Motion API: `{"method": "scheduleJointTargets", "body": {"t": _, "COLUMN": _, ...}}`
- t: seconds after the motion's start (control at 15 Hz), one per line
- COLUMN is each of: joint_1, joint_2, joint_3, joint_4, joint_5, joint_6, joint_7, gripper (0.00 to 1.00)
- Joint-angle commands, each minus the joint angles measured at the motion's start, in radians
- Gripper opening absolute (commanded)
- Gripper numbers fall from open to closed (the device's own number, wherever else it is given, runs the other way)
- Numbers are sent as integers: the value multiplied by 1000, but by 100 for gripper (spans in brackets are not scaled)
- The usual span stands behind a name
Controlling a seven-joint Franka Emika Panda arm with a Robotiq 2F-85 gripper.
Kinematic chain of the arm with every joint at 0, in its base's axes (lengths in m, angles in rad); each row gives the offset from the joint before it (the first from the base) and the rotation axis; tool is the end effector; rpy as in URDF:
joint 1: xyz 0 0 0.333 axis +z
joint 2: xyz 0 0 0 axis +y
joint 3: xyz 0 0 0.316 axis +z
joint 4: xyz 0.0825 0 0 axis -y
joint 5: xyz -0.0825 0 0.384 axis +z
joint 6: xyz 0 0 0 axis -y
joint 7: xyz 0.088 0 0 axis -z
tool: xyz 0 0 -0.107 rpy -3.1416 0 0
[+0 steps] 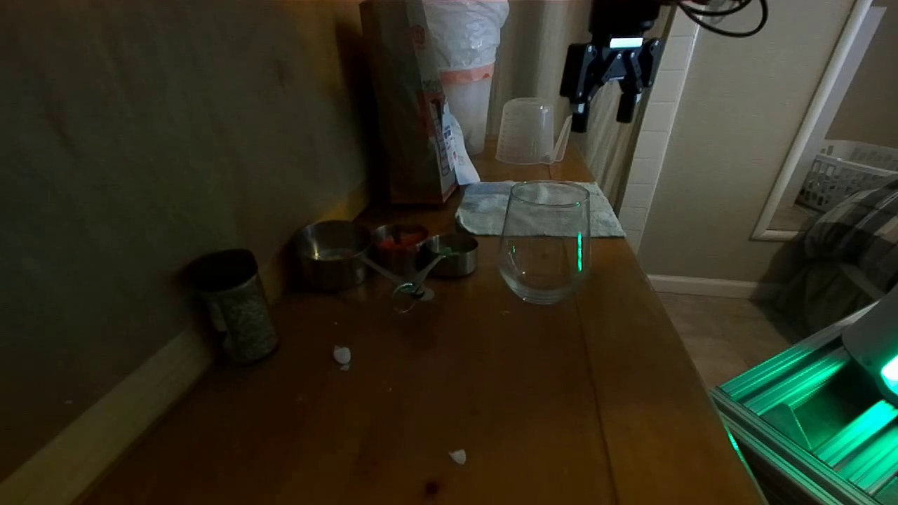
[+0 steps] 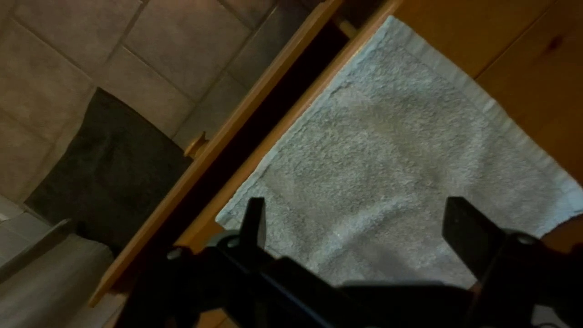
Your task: Fold the white cloth in half
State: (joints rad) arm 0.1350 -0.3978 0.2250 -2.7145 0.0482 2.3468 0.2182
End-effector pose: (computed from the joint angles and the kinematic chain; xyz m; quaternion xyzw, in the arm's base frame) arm 0.3600 0.1307 0.3484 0.9985 0.0461 0.0180 0.0218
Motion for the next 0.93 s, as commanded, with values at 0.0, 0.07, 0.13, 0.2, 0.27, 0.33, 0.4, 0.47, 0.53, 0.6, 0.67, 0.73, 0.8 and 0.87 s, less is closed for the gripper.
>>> {"method": "scheduleJointTargets", "body": {"t": 0.0, "joint_1": 66, "joint_2": 39, "joint_3": 2, "joint_4": 32, "joint_5": 61, "joint_6": -11, "joint_7": -20, "gripper": 100}}
{"method": "scheduleJointTargets", "body": {"t": 0.07, "joint_1": 84, "joint_2": 34, "joint_3": 13, "joint_4": 36, "joint_5": 68, "joint_6": -18, "joint_7": -10, "gripper": 100}}
{"method": "scheduleJointTargets", "body": {"t": 0.13, "joint_1": 100, "joint_2": 32, "joint_3": 23, "joint_4": 38, "joint_5": 70, "joint_6": -16, "joint_7": -6, "gripper": 100}}
{"method": "scheduleJointTargets", "body": {"t": 0.2, "joint_1": 116, "joint_2": 34, "joint_3": 38, "joint_4": 44, "joint_5": 70, "joint_6": -19, "joint_7": 5, "gripper": 100}}
{"method": "scheduleJointTargets", "body": {"t": 0.27, "joint_1": 134, "joint_2": 38, "joint_3": 56, "joint_4": 52, "joint_5": 68, "joint_6": -20, "joint_7": 13, "gripper": 100}}
{"method": "scheduleJointTargets", "body": {"t": 0.33, "joint_1": 147, "joint_2": 46, "joint_3": 75, "joint_4": 58, "joint_5": 60, "joint_6": -18, "joint_7": 26, "gripper": 100}}
{"method": "scheduleJointTargets", "body": {"t": 0.4, "joint_1": 164, "joint_2": 59, "joint_3": 92, "joint_4": 68, "joint_5": 58, "joint_6": -11, "joint_7": 27, "gripper": 100}}
{"method": "scheduleJointTargets", "body": {"t": 0.47, "joint_1": 140, "joint_2": 27, "joint_3": 68, "joint_4": 36, "joint_5": 44, "joint_6": -3, "joint_7": 13, "gripper": 100}}
{"method": "scheduleJointTargets", "body": {"t": 0.53, "joint_1": 153, "joint_2": 30, "joint_3": 83, "joint_4": 41, "joint_5": 44, "joint_6": -3, "joint_7": 20, "gripper": 100}}
{"method": "scheduleJointTargets", "body": {"t": 0.6, "joint_1": 161, "joint_2": 33, "joint_3": 93, "joint_4": 45, "joint_5": 44, "joint_6": -3, "joint_7": 26, "gripper": 100}}
{"method": "scheduleJointTargets", "body": {"t": 0.67, "joint_1": 164, "joint_2": 36, "joint_3": 95, "joint_4": 48, "joint_5": 44, "joint_6": -3, "joint_7": 27, "gripper": 100}}
{"method": "scheduleJointTargets", "body": {"t": 0.73, "joint_1": 164, "joint_2": 38, "joint_3": 95, "joint_4": 50, "joint_5": 44, "joint_6": -3, "joint_7": 27, "gripper": 100}}
{"method": "scheduleJointTargets", "body": {"t": 0.8, "joint_1": 163, "joint_2": 39, "joint_3": 94, "joint_4": 50, "joint_5": 44, "joint_6": -5, "joint_7": 26, "gripper": 100}}
{"method": "scheduleJointTargets", "body": {"t": 0.87, "joint_1": 182, "joint_2": 54, "joint_3": 103, "joint_4": 61, "joint_5": 63, "joint_6": 5, "joint_7": 24, "gripper": 100}}
